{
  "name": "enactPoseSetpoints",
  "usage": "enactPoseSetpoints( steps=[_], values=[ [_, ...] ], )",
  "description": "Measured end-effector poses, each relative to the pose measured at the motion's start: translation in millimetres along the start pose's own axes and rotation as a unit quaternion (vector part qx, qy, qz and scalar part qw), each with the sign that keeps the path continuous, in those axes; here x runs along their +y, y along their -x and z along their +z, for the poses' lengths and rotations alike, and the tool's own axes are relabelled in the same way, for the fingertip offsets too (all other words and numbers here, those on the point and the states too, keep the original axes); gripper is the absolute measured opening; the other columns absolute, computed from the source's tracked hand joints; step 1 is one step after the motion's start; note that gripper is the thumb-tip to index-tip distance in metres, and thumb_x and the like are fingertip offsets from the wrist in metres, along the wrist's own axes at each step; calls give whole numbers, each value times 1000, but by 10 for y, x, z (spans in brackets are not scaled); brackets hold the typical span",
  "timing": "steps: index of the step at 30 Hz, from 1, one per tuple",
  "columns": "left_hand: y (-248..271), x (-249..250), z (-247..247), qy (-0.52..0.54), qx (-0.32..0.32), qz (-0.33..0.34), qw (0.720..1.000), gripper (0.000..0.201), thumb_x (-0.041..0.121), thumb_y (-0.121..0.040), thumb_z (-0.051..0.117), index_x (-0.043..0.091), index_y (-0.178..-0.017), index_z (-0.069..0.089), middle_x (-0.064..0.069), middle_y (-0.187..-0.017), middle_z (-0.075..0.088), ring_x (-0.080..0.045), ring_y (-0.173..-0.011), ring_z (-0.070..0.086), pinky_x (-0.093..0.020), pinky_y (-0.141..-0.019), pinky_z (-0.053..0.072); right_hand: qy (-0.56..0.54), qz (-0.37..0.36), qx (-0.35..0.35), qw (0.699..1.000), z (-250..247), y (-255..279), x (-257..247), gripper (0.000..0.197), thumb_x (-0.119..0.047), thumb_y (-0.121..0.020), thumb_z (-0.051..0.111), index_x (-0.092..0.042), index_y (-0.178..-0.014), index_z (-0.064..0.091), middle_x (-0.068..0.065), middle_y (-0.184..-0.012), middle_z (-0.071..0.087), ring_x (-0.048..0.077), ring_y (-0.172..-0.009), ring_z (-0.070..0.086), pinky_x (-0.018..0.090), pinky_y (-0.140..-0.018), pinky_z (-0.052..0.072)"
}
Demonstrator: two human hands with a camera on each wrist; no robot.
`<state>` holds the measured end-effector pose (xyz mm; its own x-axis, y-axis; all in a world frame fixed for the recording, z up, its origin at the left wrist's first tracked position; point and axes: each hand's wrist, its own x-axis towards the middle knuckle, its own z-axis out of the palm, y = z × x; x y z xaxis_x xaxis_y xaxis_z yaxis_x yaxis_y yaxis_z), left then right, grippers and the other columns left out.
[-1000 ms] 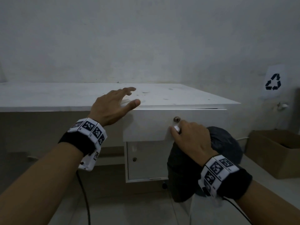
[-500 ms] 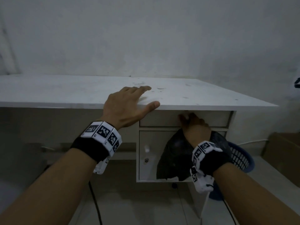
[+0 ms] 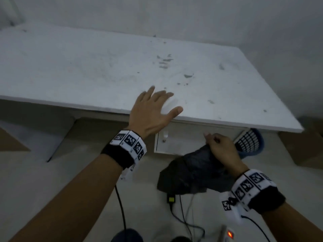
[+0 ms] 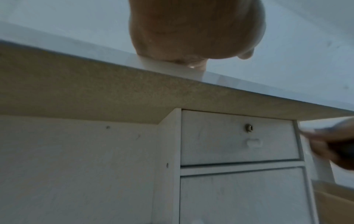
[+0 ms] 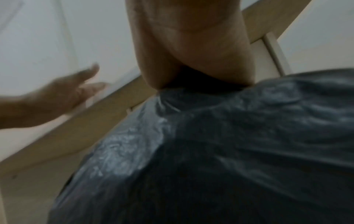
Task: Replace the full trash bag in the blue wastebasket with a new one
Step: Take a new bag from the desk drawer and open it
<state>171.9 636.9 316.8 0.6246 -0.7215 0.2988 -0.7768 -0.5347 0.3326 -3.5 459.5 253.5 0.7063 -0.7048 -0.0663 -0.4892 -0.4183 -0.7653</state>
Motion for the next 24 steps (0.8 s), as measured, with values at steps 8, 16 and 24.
enactPoseSetpoints(
  steps=[8,16,24],
  values=[
    [245,528,-1324,101,-184,-57,976,46,50,-98,36,21,-81,67,0,-81,62,-22,-84,61,-31,-66,40,-40,59,-33,997,-1127,478,-1748,53,-47,-97,45,-14,-59,29,2,-58,32,17,-56,35,32,-55,26],
    [-471,400,-2387,281,-306,-296,860,77,72,-90,13,14,-93,62,-9,-68,69,-25,-58,62,-25,-56,41,-46,-99,-1,994,-1324,-146,-3276,55,-49,-96,46,-5,-63,44,7,-58,46,17,-57,43,29,-58,34],
    [-1728,-630,-2727,498,-181,-335,779,42,35,-92,60,3,-120,55,-19,-108,66,-30,-84,66,-34,-65,59,-16,-221,-13,975,-840,-995,-4236,43,-41,-95,54,-4,-73,61,7,-65,62,6,-59,51,8,-55,36]
  ],
)
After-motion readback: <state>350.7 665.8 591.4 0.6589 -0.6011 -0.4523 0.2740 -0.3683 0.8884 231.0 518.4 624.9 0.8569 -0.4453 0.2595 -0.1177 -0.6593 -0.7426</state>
